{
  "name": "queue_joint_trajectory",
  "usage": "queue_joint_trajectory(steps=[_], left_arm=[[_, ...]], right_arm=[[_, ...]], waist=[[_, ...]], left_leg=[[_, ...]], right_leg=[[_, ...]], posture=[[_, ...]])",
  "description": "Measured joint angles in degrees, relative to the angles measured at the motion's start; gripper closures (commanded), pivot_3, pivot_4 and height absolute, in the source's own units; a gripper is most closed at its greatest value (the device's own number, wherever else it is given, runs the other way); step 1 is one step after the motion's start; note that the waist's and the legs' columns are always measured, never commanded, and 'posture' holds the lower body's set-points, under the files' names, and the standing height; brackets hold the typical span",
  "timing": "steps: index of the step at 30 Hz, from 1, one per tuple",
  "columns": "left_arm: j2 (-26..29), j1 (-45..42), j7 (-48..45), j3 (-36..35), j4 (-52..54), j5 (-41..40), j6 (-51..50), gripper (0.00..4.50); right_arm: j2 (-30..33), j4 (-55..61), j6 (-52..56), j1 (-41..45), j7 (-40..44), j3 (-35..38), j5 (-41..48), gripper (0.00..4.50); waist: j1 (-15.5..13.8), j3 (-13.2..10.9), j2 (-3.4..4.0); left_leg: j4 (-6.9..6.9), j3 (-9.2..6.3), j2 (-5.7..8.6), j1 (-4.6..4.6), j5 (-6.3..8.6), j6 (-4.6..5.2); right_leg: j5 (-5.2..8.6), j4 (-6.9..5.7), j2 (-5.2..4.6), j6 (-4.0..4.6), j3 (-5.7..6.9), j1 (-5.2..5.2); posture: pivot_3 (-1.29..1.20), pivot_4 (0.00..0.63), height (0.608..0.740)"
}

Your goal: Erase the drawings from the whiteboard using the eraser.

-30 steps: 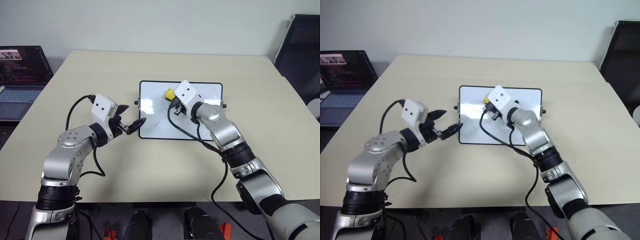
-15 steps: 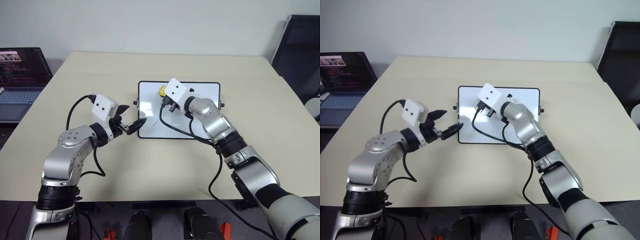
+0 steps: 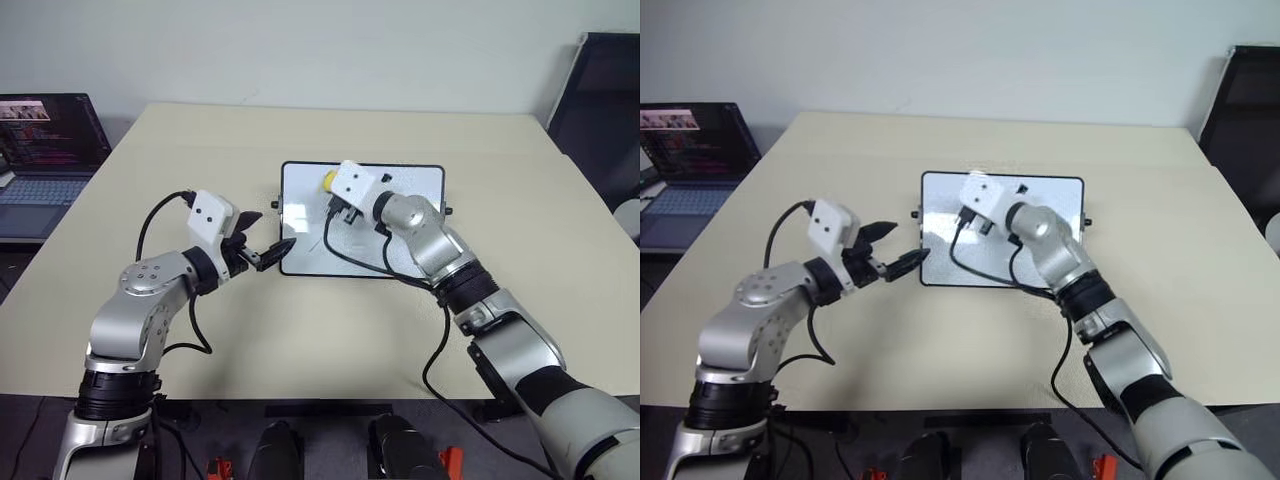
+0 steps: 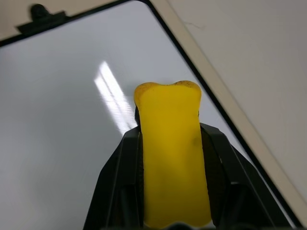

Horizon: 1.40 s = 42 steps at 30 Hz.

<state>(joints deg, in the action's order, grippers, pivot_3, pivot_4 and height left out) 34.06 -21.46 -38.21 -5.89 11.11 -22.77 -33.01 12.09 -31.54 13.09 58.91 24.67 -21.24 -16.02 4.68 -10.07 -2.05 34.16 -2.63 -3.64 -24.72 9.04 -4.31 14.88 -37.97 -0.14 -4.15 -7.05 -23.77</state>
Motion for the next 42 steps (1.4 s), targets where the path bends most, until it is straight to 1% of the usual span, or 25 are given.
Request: queue_joint_trajectory(steps=[2, 5, 7, 9, 12, 14, 17, 23, 25, 29, 31, 33, 39, 41, 42], left_arm=[[-0.08, -0.22, -0.13, 0.18, -0.02, 0.00, 0.00, 0.00], [-0.08, -0.28, -0.62, 0.44, -0.07, -0.03, 0.00, 0.00], [-0.08, -0.27, -1.12, 0.63, -0.07, -0.04, 0.00, 0.00], [-0.08, -0.28, -1.29, 0.83, -0.08, -0.06, 0.00, 0.00], [-0.08, -0.27, -1.46, 1.07, -0.08, -0.08, -0.02, 0.00], [-0.07, -0.28, -1.59, 1.06, -0.08, -0.08, -0.02, 0.00], [-0.07, -0.28, -1.92, 1.07, -0.09, -0.09, -0.01, 0.00], [-0.06, -0.29, -2.42, 1.07, -0.18, -0.09, -0.01, 0.00], [-0.07, -0.29, -2.45, 1.07, -0.19, -0.09, -0.01, 0.00], [-0.05, -0.28, -2.56, 1.07, -0.25, -0.09, 0.01, 0.00], [-0.04, -0.28, -2.58, 1.07, -0.27, -0.09, 0.01, 0.00], [-0.03, -0.29, -2.59, 1.07, -0.33, -0.09, 0.03, 0.00], [-0.05, -0.30, -2.59, 1.07, -0.48, -0.08, 0.74, 0.00], [-0.05, -0.30, -2.63, 1.08, -0.51, -0.08, 0.78, 0.00], [-0.05, -0.31, -2.66, 1.08, -0.53, -0.08, 0.80, 0.00]], right_arm=[[0.81, 1.99, 1.10, -0.79, 3.38, -0.11, 0.26, 3.27], [2.05, 6.92, 3.34, -4.23, 9.99, -1.35, 1.27, 3.27], [2.50, 8.07, 4.07, -4.73, 11.61, -2.12, 1.26, 3.27], [2.36, 7.15, 3.51, -4.47, 9.20, -2.13, 0.82, 3.27], [1.74, 3.14, 1.73, -1.67, 1.27, -0.56, -0.87, 3.27], [2.27, 1.74, 1.45, -0.71, -0.49, 0.56, -1.14, 3.27], [2.60, 2.07, 1.36, -0.74, 1.52, 0.46, -1.13, 3.27], [4.97, 8.89, 2.40, -4.59, 12.79, -3.72, -1.14, 3.27], [4.92, 8.78, 2.22, -4.66, 12.26, -4.40, -1.61, 3.27], [4.26, 4.10, -0.32, -1.98, 2.45, -3.66, -4.57, 3.27], [4.57, 2.52, -0.58, -1.05, 0.25, -2.20, -5.16, 3.27], [4.84, 2.65, -0.66, -1.06, 1.70, -1.99, -5.04, 3.27], [6.46, 9.12, -0.20, -5.29, 13.67, -4.62, -4.77, 3.27], [6.39, 9.32, -0.17, -5.70, 13.70, -4.81, -4.93, 3.27], [6.09, 8.62, -0.21, -5.54, 12.30, -4.80, -5.11, 3.27]], waist=[[0.06, 0.01, -0.01], [0.11, 0.02, -0.02], [0.13, 0.02, -0.01], [0.15, 0.02, -0.01], [0.07, 0.00, 0.00], [0.03, 0.00, -0.01], [0.22, 0.00, -0.01], [0.24, 0.01, -0.01], [0.25, 0.00, 0.00], [0.16, -0.01, 0.00], [0.05, 0.00, -0.01], [0.12, 0.01, -0.02], [0.15, 0.02, -0.03], [0.16, 0.01, -0.02], [0.19, 0.02, -0.02]], left_leg=[[-0.01, -0.02, -0.02, 0.00, 0.00, 0.00], [-0.04, -0.07, -0.03, 0.02, 0.00, 0.00], [-0.04, -0.08, -0.02, 0.04, 0.00, 0.00], [-0.02, -0.08, -0.01, 0.06, -0.01, 0.01], [0.05, -0.08, 0.02, 0.05, -0.05, 0.03], [0.13, -0.08, 0.03, 0.05, -0.06, 0.03], [0.13, -0.06, 0.01, 0.05, -0.06, 0.04], [0.03, -0.08, -0.01, 0.05, -0.06, 0.04], [0.06, -0.07, 0.00, 0.06, -0.06, 0.03], [0.13, -0.08, 0.03, 0.06, -0.07, 0.04], [0.16, -0.07, 0.05, 0.05, -0.08, 0.04], [0.18, -0.07, 0.04, 0.06, -0.08, 0.05], [0.10, -0.08, -0.01, 0.07, -0.08, 0.05], [0.11, -0.08, 0.01, 0.08, -0.08, 0.05], [0.13, -0.08, 0.01, 0.09, -0.08, 0.05]], right_leg=[[-0.03, -0.01, 0.01, -0.06, 0.03, 0.00], [-0.06, -0.04, 0.03, -0.15, 0.09, 0.02], [-0.06, -0.05, 0.03, -0.13, 0.08, 0.02], [-0.02, -0.07, 0.02, 0.04, 0.07, 0.03], [-0.10, -0.05, 0.00, 0.13, 0.06, 0.02], [-0.11, -0.02, -0.01, 0.14, 0.05, 0.08], [-0.09, 0.00, 0.00, 0.11, 0.03, 0.08], [-0.05, -0.02, 0.03, 0.03, 0.06, 0.07], [-0.05, -0.03, 0.02, 0.07, 0.04, 0.07], [-0.14, -0.04, -0.01, 0.16, 0.04, 0.05], [-0.14, -0.02, -0.03, 0.16, 0.03, 0.08], [-0.14, -0.01, -0.03, 0.15, 0.01, 0.11], [-0.06, -0.01, 0.02, 0.05, 0.05, 0.11], [-0.06, -0.03, 0.02, 0.07, 0.03, 0.11], [-0.08, -0.03, 0.01, 0.09, 0.04, 0.12]], posture=[[0.00, 0.150, 0.740], [0.00, 0.150, 0.740], [0.00, 0.150, 0.740], [0.00, 0.150, 0.740], [0.00, 0.150, 0.740], [0.00, 0.150, 0.740], [0.00, 0.150, 0.740], [0.00, 0.150, 0.740], [0.00, 0.150, 0.740], [0.00, 0.150, 0.740], [0.00, 0.150, 0.740], [0.00, 0.150, 0.740], [0.00, 0.150, 0.740], [0.00, 0.150, 0.740], [0.00, 0.150, 0.740]])
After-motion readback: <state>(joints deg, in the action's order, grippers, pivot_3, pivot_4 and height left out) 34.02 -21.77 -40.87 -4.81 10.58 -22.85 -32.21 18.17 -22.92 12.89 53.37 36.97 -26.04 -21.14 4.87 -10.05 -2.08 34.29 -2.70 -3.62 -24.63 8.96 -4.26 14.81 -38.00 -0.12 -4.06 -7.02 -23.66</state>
